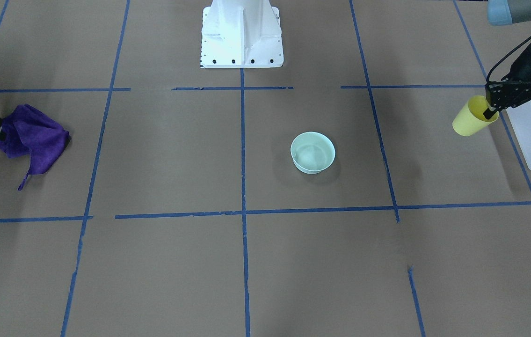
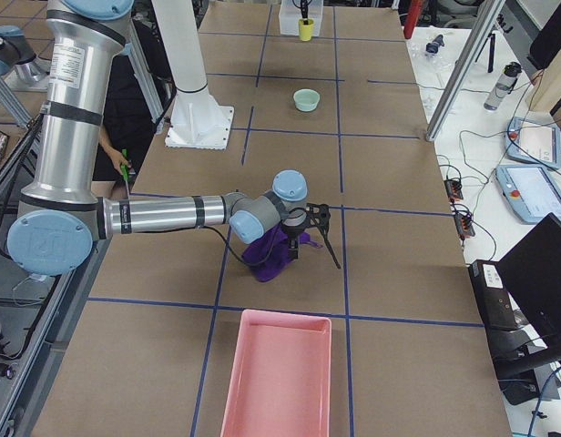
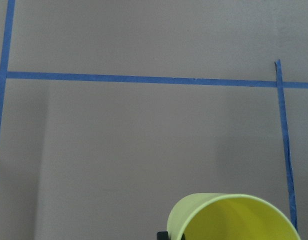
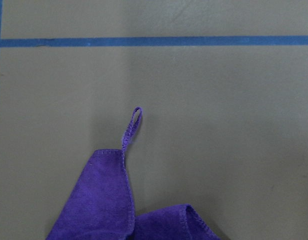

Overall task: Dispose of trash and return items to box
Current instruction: 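Lift the yellow cup with the left gripper while the right reaches for the cloth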

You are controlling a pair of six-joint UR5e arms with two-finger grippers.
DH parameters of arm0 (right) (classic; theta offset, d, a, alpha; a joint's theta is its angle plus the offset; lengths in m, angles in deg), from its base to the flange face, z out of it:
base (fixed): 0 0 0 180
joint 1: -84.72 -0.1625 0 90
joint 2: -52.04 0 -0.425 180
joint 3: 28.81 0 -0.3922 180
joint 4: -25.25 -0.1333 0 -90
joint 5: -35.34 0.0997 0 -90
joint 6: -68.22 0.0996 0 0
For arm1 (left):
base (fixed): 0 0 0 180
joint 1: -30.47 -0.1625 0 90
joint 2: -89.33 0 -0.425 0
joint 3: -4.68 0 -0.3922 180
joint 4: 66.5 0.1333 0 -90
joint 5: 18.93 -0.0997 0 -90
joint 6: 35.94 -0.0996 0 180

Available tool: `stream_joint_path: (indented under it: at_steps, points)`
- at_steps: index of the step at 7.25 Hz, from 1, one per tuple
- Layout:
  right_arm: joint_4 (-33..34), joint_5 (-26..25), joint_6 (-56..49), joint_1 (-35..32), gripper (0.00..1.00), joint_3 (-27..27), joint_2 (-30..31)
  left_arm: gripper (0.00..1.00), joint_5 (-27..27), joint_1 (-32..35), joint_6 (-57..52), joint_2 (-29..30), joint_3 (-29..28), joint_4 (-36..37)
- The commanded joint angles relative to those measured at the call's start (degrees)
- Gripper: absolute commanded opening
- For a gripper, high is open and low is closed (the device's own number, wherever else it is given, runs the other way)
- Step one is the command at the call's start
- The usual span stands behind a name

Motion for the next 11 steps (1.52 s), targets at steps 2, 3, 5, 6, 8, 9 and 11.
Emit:
stream_joint_path:
  at_steps: [2,3,5,6,8,9,11]
  points:
    - [-2.2,-6.0,4.3,8.7,1.00,-0.1,0.0,0.00,-0.4,7.7,-11.8,3.5,1.9,11.3]
    - [-2.2,-6.1,4.2,10.0,1.00,-0.4,0.0,0.00,-0.7,12.0,-17.9,3.5,1.8,13.8]
    - [-2.2,-6.0,3.6,10.7,0.98,-1.1,0.0,0.00,-0.7,16.5,-23.4,3.5,0.5,14.7]
    - [-2.2,-5.5,3.5,10.8,0.63,-1.9,0.0,0.00,-0.7,18.7,-26.9,3.7,-1.1,14.7]
    - [-2.1,-5.1,3.1,11.3,0.07,-2.1,0.0,0.00,-0.7,22.1,-32.2,3.8,-4.0,14.7]
    - [-2.2,-4.9,3.0,11.6,0.00,-2.1,0.0,0.00,-0.7,23.8,-34.7,4.0,-5.3,14.7]
    - [-2.2,-4.1,3.2,11.5,0.00,-1.7,0.1,0.00,-0.7,27.0,-38.6,4.6,-8.0,14.7]
